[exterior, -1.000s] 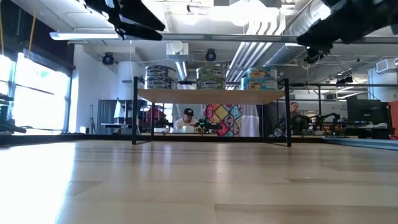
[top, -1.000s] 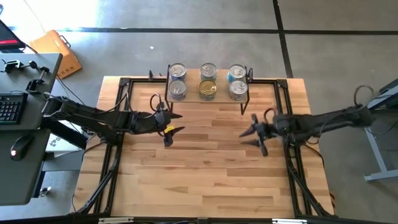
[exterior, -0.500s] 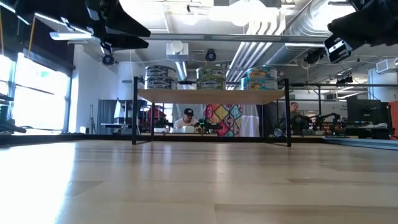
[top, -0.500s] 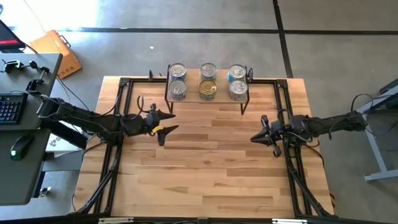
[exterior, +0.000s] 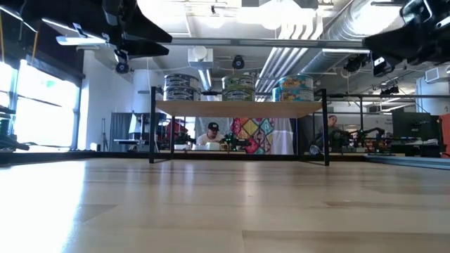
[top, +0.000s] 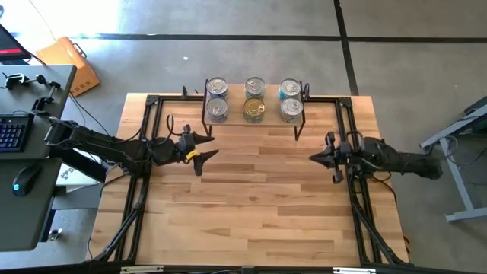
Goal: Stack canned seafood by type on shelf
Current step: Return to Home Position
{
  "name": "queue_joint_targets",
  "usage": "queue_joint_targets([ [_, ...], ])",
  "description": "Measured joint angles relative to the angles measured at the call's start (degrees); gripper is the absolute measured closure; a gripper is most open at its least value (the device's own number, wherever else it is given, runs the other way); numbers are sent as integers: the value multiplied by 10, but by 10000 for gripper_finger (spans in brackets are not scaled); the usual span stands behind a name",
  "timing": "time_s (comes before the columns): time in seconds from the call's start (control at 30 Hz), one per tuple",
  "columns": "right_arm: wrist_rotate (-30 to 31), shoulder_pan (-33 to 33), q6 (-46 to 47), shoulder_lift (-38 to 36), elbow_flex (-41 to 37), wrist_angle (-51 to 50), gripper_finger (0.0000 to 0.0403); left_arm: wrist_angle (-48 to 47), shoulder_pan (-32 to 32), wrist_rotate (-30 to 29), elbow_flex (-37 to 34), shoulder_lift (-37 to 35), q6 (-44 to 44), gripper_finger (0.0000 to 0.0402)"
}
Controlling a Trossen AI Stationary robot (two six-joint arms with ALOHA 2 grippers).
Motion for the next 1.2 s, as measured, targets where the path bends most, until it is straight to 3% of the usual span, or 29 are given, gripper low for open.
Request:
queue_joint_targets([
  [0.23, -6, -15, 47, -21, -64, 47, 403, 8, 1, 0, 0, 0, 24, 171],
  [0.37, -3, -15, 27, -23, -68, 69, 403, 16, 12, 1, -4, -5, 32, 171],
  [0.57, 58, -15, -6, -19, -68, 49, 403, 147, 60, 26, -103, -50, 39, 171],
  [0.7, 66, -16, -23, -15, -68, 49, 403, 170, 101, 67, -160, -127, 19, 171],
  [0.83, 65, -16, -3, -14, -68, 49, 403, 86, 150, 78, -187, -236, -3, 175],
  [0.93, 65, -16, -6, -14, -68, 49, 403, 22, 179, 129, -197, -314, -6, 187],
  [1.03, 65, -16, -4, -14, -68, 49, 403, -12, 190, 164, -209, -386, 1, 201],
  [1.2, 65, -16, -3, -14, -68, 48, 403, -38, 181, 167, -253, -484, 22, 236],
])
